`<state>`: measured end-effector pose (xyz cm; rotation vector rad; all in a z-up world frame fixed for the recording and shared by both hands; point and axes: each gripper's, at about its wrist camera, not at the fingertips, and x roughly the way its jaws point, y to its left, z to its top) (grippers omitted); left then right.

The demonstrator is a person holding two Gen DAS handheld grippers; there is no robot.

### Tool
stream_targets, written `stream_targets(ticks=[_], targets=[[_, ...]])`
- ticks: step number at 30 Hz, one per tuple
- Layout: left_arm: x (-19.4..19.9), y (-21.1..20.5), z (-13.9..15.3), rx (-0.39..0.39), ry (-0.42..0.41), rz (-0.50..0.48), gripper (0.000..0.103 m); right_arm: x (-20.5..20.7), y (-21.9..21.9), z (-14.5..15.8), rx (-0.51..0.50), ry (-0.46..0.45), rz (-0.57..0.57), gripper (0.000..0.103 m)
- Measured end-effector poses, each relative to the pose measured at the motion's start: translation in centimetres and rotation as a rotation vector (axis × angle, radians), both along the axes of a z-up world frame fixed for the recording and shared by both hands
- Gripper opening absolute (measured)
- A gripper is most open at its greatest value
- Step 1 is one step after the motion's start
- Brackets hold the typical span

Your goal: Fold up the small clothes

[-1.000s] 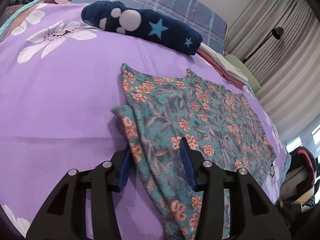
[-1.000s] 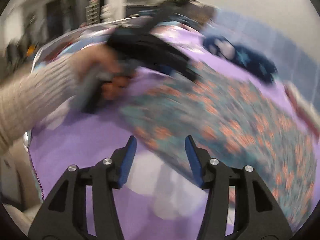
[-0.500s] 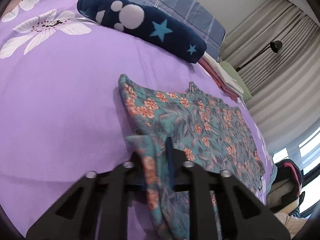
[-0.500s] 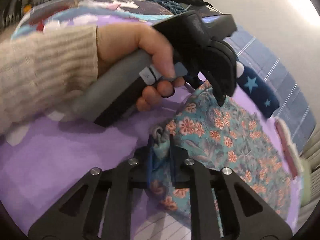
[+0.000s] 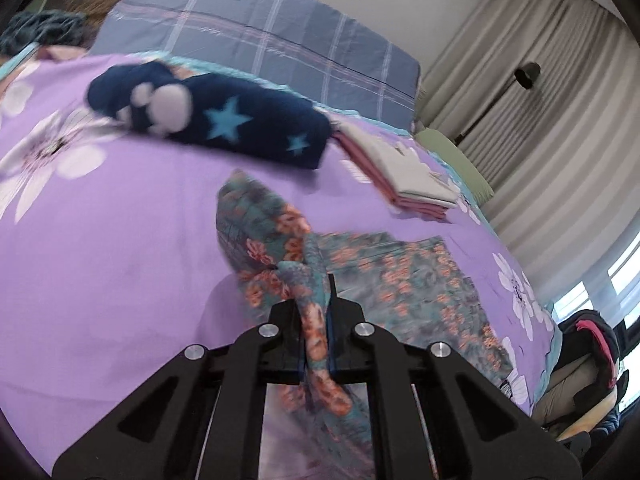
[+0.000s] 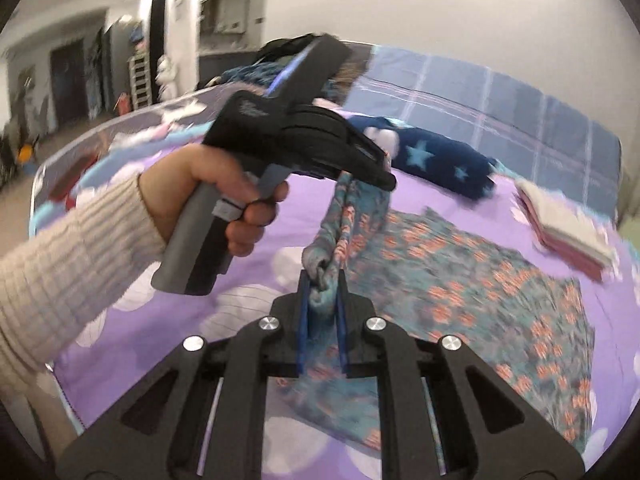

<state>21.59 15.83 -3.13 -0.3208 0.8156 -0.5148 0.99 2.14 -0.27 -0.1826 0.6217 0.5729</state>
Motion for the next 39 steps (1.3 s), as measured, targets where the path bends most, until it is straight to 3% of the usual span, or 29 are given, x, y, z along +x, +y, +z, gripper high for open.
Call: stream_targets(ticks=[8,19,24,30,33,35,39], targets=[[1.4,-10.2,2.7,0.088,-0.035,-0.089,0.007,1.5,-11.0,0.0,0.196,0.06,-0.15,0.011],[3.0,-25.1,0.7,0.263,0.001,-0.205,0.006,2.5,-24.3,-4.1,0.383,0.17,-0.329,0.011],[3.4,-30.8,-0.4,0.366,-0.002,-0.263,0.006,2.0,-27.6,-5.1,0.408,0.187,-0.385,0.011],[3.9,-34.4,-3.2,0.512,-0.006,-0.279,0.007,2.0,-29.6,-7.3,0.451,0.256,-0.413,0.011],[4.0,-34.6,-3.4,0.511,-0.007,-0.267,0.024,2.3,-30.0,-8.1,0.471,0.288,-0.414,0.011],[3.6,-34.1,-2.6,0.501,-0.026,-0.242,0.041,2.2,-30.3,-8.5,0.481,0.302,-0.414,0.011],[0.7,-30.8,0.5,0.445,-0.089,-0.201,0.054,2.2,-30.9,-9.0,0.514,0.323,-0.411,0.011]])
